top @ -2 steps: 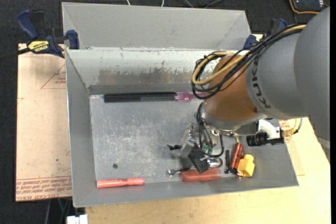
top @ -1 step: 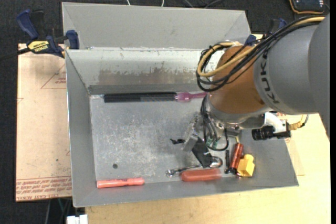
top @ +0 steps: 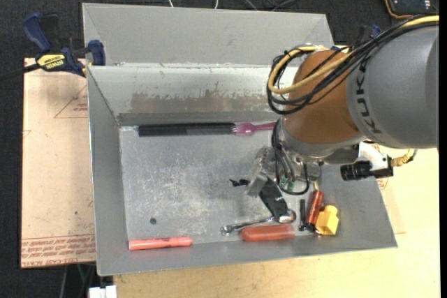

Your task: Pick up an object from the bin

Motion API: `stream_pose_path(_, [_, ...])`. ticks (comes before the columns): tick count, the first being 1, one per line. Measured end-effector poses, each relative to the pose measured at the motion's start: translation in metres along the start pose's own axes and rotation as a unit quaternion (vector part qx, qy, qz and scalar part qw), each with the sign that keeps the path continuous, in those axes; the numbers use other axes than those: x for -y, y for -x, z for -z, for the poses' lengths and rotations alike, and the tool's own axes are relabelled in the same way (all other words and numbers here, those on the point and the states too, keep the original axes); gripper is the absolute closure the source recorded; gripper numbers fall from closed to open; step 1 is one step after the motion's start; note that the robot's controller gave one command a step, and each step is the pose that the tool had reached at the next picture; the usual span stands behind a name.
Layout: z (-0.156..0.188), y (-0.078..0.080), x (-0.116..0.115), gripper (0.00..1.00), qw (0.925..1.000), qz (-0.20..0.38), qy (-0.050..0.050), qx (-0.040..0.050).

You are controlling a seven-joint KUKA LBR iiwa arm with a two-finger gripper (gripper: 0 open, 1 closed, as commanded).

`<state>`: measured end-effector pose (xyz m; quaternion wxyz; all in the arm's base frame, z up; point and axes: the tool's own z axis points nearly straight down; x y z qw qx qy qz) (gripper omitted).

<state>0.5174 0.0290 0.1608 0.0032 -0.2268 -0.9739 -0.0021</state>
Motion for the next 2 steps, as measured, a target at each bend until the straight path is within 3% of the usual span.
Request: stream_pose_path(2, [0.024, 0.000, -0.001, 1.00, 1.0000, 0.002, 0.001, 0.0012])
